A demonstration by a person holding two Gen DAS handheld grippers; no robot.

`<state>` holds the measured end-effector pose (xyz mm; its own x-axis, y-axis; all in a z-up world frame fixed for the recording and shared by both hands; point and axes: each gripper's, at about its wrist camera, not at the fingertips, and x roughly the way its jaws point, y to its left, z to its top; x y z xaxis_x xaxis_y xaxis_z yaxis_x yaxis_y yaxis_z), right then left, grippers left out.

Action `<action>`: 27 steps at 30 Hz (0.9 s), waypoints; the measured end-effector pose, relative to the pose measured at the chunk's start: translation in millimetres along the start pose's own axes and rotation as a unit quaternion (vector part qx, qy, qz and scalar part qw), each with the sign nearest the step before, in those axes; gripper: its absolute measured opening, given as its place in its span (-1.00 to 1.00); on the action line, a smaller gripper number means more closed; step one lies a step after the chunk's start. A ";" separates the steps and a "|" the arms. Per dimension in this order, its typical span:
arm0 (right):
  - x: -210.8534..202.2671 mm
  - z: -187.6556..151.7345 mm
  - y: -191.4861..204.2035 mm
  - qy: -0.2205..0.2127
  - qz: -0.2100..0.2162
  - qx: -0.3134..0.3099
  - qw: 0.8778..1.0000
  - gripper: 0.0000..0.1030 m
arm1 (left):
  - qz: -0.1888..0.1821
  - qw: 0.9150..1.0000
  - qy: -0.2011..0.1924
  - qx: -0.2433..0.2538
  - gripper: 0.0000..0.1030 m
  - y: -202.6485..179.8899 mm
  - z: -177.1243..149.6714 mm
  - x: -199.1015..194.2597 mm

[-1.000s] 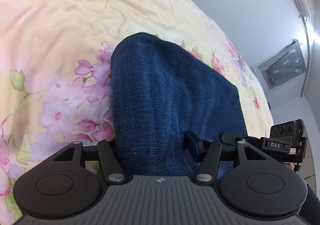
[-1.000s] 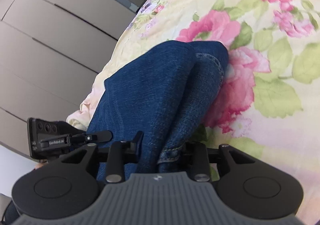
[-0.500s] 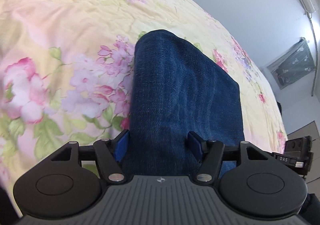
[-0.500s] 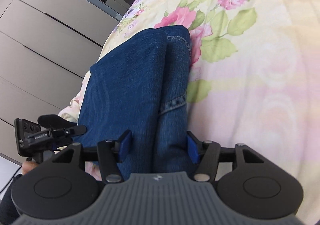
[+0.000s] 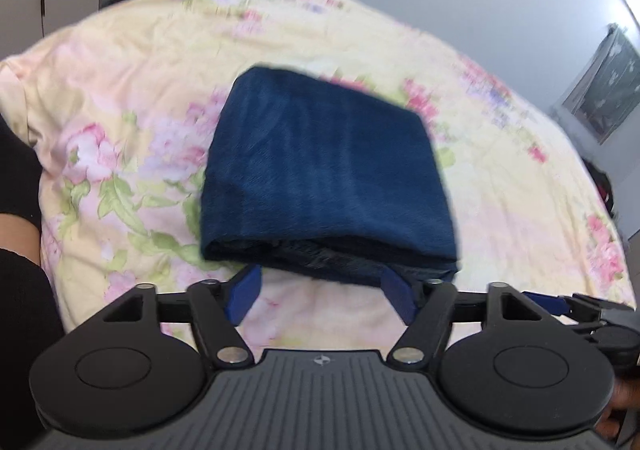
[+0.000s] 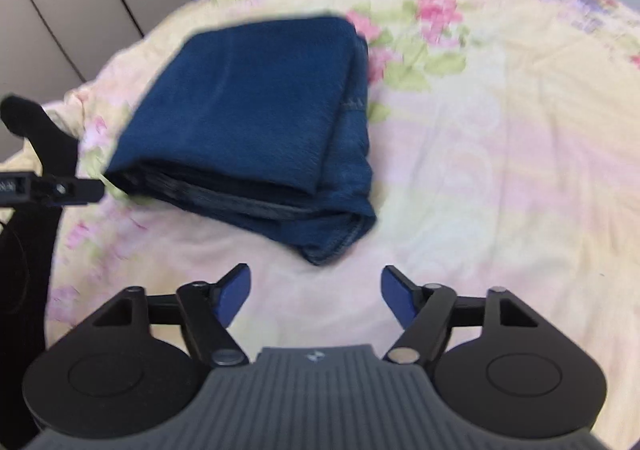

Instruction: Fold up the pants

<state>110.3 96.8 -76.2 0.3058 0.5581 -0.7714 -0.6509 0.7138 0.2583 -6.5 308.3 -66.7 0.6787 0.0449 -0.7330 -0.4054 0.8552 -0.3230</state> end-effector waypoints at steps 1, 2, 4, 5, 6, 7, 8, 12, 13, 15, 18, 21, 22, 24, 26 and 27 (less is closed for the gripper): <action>-13.0 0.6 9.1 -0.020 -0.010 0.001 1.000 0.59 | -0.006 1.000 -0.018 -0.001 0.72 -6.7 -1.6 -10.6; -26.8 -0.1 16.9 -0.037 -0.019 0.003 0.999 0.59 | -0.008 0.999 -0.037 -0.001 0.73 -12.8 -3.1 -20.9; -50.4 0.5 29.6 -0.062 -0.032 0.009 0.998 0.59 | 0.005 0.997 -0.073 0.003 0.81 -22.4 -7.9 -38.9; -60.7 0.6 34.2 -0.070 -0.038 0.010 0.997 0.59 | 0.029 0.995 -0.094 0.007 0.86 -27.4 -12.1 -47.4; -68.7 1.2 39.6 -0.075 -0.048 0.013 0.996 0.59 | 0.062 0.992 -0.110 0.013 0.93 -31.5 -16.4 -53.4; -77.0 1.6 46.2 -0.078 -0.062 0.017 0.995 0.59 | 0.095 0.988 -0.119 0.018 0.96 -36.0 -21.1 -56.8; -83.8 1.9 50.4 -0.080 -0.071 0.020 0.994 0.59 | 0.117 0.985 -0.122 0.021 1.00 -38.6 -25.2 -58.8; -101.4 -4.8 69.9 -0.092 -0.083 0.010 0.992 0.59 | 0.113 0.988 -0.099 0.019 1.00 -38.1 -30.3 -54.3; -103.9 -7.0 74.2 -0.093 -0.089 0.007 0.992 0.59 | 0.109 0.990 -0.090 0.016 1.00 -37.5 -29.2 -51.5; -103.2 -11.0 81.6 -0.092 -0.103 0.001 0.990 0.59 | 0.097 0.992 -0.074 0.010 1.00 -35.5 -30.2 -46.7; -95.9 -17.1 87.2 -0.087 -0.120 -0.005 0.989 0.59 | 0.095 0.992 -0.078 0.012 1.00 -38.5 -34.1 -46.4; -90.3 -23.1 86.0 -0.088 -0.122 -0.001 0.989 0.59 | 0.094 0.992 -0.083 0.020 1.00 -43.4 -38.1 -47.8; -86.7 -24.7 84.8 -0.086 -0.123 0.000 0.989 0.59 | 0.093 0.992 -0.084 0.020 1.00 -44.0 -38.4 -47.8; -81.0 -26.5 83.0 -0.080 -0.122 0.001 0.989 0.59 | 0.091 0.992 -0.084 0.020 1.00 -44.9 -38.2 -47.0; -74.9 -27.6 81.0 -0.074 -0.122 0.004 0.990 0.59 | 0.091 0.992 -0.083 0.021 1.00 -45.5 -38.0 -45.5; -73.1 -28.0 80.2 -0.072 -0.122 0.004 0.990 0.59 | 0.090 0.992 -0.082 0.022 1.00 -45.5 -37.9 -44.5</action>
<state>16.3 101.4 -15.4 0.5491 0.4229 -0.7209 -0.5398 0.8379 0.0804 -41.5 247.8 -42.1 0.6899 0.2791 -0.6679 -0.5039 0.8476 -0.1663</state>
